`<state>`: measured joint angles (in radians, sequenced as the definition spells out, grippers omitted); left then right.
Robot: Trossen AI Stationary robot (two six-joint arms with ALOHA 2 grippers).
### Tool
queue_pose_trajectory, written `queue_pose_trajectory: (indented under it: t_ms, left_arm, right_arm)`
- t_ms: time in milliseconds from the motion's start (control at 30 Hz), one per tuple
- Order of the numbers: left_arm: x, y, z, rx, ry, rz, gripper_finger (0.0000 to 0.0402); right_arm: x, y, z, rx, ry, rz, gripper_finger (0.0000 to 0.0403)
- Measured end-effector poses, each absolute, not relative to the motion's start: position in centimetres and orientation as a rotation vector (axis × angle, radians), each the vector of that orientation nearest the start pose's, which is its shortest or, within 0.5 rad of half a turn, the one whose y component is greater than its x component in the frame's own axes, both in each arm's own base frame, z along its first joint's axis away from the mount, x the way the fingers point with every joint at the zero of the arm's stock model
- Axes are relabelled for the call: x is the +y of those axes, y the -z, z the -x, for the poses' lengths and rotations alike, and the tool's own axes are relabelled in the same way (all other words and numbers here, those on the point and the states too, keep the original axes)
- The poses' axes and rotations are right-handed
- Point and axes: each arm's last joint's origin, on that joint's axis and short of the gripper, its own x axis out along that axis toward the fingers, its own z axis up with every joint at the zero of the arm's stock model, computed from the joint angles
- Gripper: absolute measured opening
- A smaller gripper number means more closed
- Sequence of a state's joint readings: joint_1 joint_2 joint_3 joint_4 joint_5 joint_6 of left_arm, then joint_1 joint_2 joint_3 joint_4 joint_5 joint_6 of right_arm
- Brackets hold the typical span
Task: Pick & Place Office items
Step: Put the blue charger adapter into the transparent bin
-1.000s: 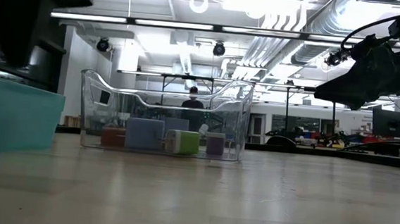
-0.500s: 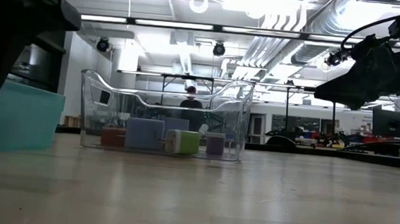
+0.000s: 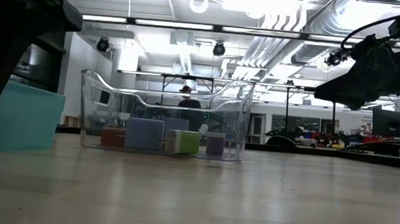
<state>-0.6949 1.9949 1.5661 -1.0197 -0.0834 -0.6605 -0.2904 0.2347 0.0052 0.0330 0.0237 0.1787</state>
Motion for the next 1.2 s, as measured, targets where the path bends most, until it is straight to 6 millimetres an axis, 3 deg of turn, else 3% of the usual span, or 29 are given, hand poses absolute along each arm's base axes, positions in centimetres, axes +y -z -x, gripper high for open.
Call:
queue_pose_trajectory:
  t_ms: [1200]
  left_arm:
    - [-25.39, -19.78, -29.06, 1.405, 0.060, -0.122, 0.0294]
  right_arm:
    - [-3.22, -14.87, -10.55, 0.167, 0.329, -0.203, 0.0144]
